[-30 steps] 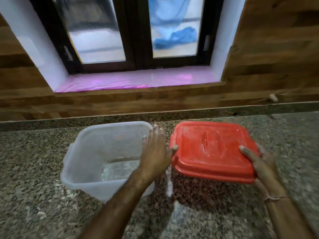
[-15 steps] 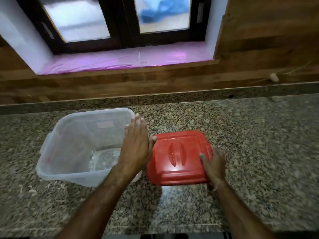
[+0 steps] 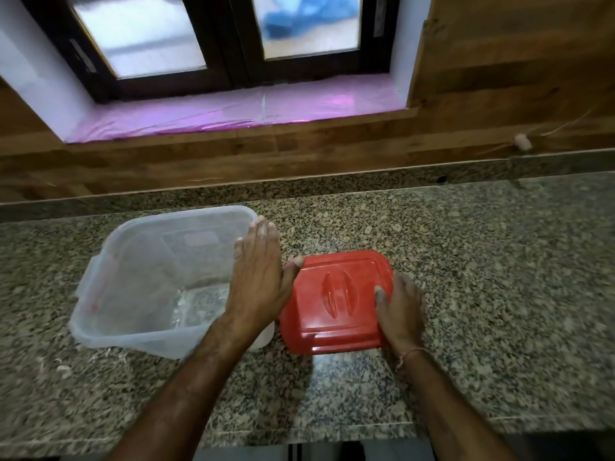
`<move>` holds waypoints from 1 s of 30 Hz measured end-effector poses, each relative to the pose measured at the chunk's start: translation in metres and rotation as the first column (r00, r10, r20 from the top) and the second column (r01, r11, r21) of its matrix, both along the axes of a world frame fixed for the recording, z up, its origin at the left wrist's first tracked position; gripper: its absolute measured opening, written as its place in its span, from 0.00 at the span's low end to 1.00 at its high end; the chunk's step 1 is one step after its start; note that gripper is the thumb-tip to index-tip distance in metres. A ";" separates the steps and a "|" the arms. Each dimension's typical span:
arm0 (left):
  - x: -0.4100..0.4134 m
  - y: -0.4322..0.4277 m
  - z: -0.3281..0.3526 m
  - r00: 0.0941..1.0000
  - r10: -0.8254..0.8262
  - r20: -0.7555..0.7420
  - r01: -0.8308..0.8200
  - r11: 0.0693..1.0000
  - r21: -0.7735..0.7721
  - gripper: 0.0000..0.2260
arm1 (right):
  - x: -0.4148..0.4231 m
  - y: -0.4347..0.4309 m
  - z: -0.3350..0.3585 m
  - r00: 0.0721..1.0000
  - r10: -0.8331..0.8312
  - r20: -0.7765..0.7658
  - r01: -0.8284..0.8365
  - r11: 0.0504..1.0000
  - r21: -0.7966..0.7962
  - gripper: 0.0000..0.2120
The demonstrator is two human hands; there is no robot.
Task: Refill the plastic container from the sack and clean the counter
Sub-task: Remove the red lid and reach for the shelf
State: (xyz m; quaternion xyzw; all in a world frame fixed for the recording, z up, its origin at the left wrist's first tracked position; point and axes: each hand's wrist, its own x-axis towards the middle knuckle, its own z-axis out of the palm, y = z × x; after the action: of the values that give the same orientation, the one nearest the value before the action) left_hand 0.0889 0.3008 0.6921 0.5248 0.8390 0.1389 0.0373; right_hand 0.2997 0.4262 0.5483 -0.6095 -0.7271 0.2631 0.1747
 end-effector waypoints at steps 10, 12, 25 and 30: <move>-0.081 -0.094 0.036 0.995 0.086 0.048 -0.092 0.985 0.143 0.35 | -0.119 -0.051 0.140 0.861 0.287 -0.421 -0.120 0.917 0.380 0.16; -0.114 -0.132 0.048 0.989 0.137 0.049 -0.143 0.974 0.178 0.36 | -0.158 -0.082 0.168 0.805 0.379 -0.456 -0.157 0.878 0.452 0.15; -0.319 -0.357 0.134 0.896 0.443 -0.017 -0.420 0.861 0.287 0.34 | -0.427 -0.260 0.275 0.578 0.800 -0.161 -0.586 0.544 0.600 0.19; -0.403 -0.404 0.187 0.829 0.545 -0.124 -0.486 0.813 0.321 0.33 | -0.529 -0.282 0.321 0.476 0.877 -0.073 -0.649 0.405 0.644 0.21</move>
State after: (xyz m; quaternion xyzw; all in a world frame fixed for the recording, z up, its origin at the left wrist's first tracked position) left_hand -0.3146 -0.1029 0.8787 0.2878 0.9214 0.2030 -0.1642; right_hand -0.2296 0.1438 0.8694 -0.0518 -0.9142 0.2187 0.3371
